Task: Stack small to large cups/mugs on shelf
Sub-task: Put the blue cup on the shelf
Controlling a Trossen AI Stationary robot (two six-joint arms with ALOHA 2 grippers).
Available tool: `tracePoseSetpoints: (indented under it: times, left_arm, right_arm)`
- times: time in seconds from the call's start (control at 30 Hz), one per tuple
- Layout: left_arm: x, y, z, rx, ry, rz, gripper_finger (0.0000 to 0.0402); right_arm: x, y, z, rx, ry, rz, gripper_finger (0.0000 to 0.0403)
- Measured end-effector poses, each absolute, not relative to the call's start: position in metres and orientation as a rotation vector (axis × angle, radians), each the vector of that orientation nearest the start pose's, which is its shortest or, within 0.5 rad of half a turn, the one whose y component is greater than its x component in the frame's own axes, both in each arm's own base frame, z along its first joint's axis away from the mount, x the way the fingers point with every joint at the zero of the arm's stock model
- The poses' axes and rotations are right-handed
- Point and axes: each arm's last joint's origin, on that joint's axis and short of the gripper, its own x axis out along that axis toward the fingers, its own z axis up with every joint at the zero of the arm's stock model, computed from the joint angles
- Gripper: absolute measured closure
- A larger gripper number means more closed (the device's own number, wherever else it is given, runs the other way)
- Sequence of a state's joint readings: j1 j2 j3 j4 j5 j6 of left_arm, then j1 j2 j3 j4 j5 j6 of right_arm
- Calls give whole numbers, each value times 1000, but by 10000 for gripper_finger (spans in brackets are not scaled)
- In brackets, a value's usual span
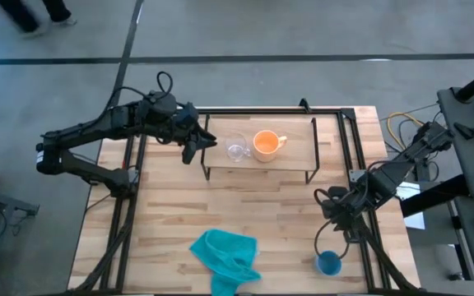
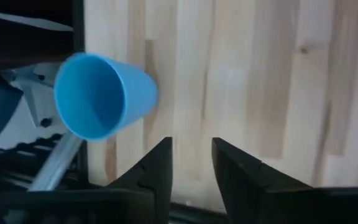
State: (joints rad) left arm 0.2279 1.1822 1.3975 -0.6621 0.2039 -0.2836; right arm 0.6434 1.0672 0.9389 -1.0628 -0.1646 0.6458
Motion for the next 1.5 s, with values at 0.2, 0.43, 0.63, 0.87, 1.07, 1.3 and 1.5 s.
tracePoseSetpoints:
  times: [0.2,0.43,0.63,0.87,1.07,1.3,1.5]
  left_arm:
    - [220,45,426,-368,396,81,320]
    - [210,43,429,-365,386,78,320]
    - [204,41,433,-354,364,73,320]
    - [203,41,433,-351,366,72,320]
    - [202,39,434,-350,368,61,320]
    - [198,38,435,-349,365,59,320]
    - [197,34,436,-345,360,43,320]
  right_arm:
    - [152,121,272,282,1376,289,263]
    - [163,140,263,303,1486,309,260]
    - [178,157,269,291,1494,325,268]
    - [190,177,259,243,1550,316,269]
    - [197,189,246,208,1596,293,270]
    - [200,192,234,189,1630,262,271]
    - [203,194,228,177,1640,245,279]
